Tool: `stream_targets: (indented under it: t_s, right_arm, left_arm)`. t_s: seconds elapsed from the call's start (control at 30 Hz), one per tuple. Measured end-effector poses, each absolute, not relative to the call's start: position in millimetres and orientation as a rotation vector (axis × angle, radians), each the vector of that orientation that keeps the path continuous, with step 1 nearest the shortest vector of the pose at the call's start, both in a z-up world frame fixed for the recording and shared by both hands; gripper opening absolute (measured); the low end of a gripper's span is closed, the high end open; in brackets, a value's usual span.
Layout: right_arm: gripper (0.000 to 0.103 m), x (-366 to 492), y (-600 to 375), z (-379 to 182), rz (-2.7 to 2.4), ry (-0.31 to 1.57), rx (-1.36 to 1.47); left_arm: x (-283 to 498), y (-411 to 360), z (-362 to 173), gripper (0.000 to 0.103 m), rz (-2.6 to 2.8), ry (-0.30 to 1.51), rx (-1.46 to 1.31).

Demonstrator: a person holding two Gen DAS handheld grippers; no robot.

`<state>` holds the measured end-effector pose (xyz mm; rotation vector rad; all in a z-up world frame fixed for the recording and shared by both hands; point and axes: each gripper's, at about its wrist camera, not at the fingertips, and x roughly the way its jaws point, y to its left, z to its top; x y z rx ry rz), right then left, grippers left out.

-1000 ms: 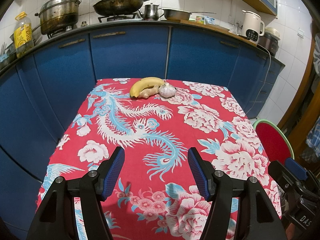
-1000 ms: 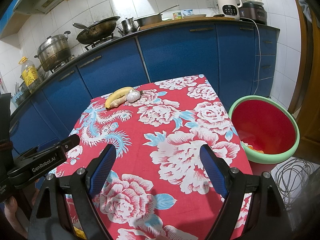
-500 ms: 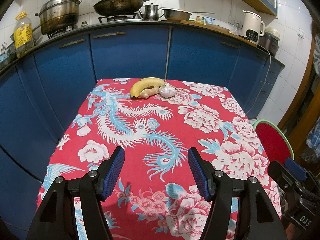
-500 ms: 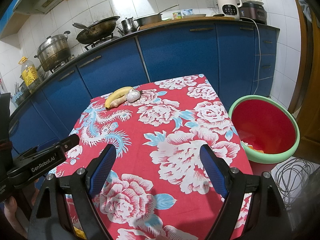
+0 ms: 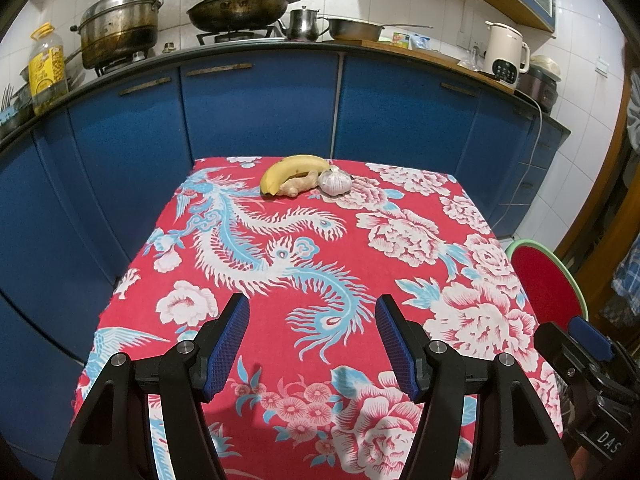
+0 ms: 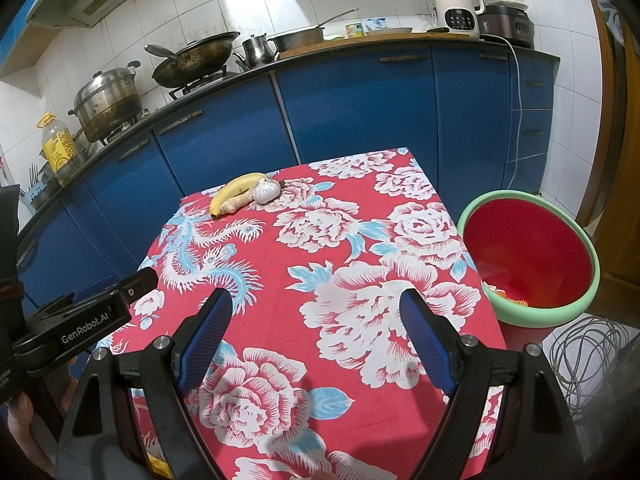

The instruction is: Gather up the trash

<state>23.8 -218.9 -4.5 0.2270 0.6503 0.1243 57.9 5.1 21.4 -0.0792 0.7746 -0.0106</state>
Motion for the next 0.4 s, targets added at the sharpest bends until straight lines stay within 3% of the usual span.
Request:
stream_targets:
  t_s: [0.4]
  right_arm:
    - [0.085,24.6,-216.4,-4.3,0.122,0.658,0.222]
  left_arm:
    - [58.4,5.1,21.4,0.067,-0.009,0.775,-0.079]
